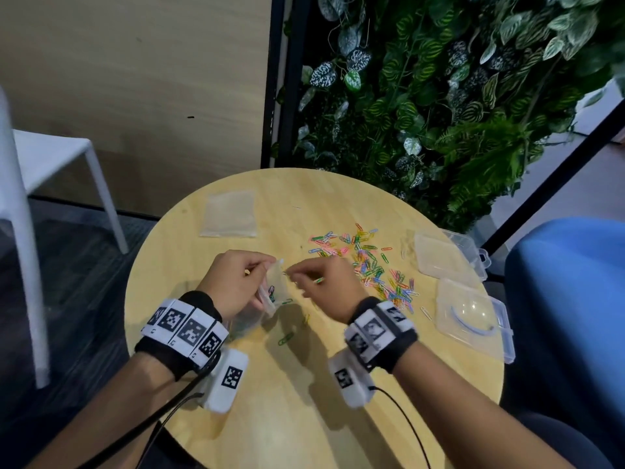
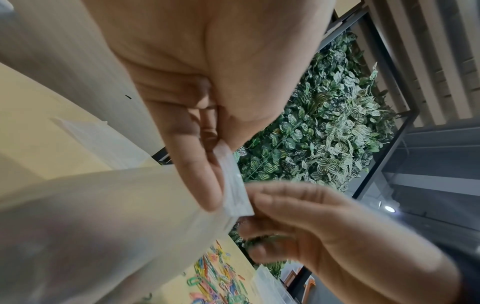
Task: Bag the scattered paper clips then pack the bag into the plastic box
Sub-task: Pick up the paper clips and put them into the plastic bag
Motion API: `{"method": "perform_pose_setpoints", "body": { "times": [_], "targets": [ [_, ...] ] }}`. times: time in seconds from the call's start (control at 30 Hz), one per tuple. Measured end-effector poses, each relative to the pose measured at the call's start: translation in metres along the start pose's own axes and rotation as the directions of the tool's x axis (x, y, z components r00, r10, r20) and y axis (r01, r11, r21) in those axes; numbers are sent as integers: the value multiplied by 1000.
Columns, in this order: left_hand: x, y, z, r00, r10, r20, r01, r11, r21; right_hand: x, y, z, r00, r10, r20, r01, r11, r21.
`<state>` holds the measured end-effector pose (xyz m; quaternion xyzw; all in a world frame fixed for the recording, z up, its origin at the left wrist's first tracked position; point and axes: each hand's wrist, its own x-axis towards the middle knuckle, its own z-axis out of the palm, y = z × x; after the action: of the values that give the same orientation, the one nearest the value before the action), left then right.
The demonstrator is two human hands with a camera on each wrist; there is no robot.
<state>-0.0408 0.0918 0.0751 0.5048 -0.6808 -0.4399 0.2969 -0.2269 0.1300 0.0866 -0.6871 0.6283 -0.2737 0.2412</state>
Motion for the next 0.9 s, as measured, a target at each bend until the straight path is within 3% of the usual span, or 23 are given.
{"method": "perform_pose_setpoints", "body": {
  "times": [0.03,0.1,0.17,0.23,0.3,0.4,0.53,0.67,0.8,0.9],
  "targets": [
    [0,1,-2,1000,-7,-12,7,1000,-9,-1,13,-13,998,49,-39,-50,998,-36],
    [0,-1,-5,1000,-12,-25,11,1000,-24,1,54,-36,978,203,-46,-207,937,-280],
    [-2,-2,-8,1000,-19,-25,19,999,-32,1,93,-54,894,446,-32,-400,766,-504],
    [-3,-2,-10,999,-25,-22,25,999,-34,-1,124,-61,787,616,-41,-516,620,-591],
    [-4,-3,-13,1000,-21,-15,21,1000,-23,-4,142,-55,741,671,-26,-565,603,-563],
    [-4,-5,-17,1000,-27,-16,26,999,-26,-9,142,-31,770,638,-30,-564,658,-499],
    [-5,-4,-16,999,-31,-10,31,999,-13,-2,115,-11,847,531,26,-394,659,-640],
    [-5,-5,-15,997,-66,-38,66,998,13,4,89,-9,875,482,36,-326,644,-692],
    [-6,-8,-19,986,-164,-33,166,985,42,2,95,-25,896,443,-40,-399,760,-512],
    [-10,-4,-18,984,-179,-10,179,984,23,-4,106,-41,816,558,-149,-564,826,5]
  ]
}}
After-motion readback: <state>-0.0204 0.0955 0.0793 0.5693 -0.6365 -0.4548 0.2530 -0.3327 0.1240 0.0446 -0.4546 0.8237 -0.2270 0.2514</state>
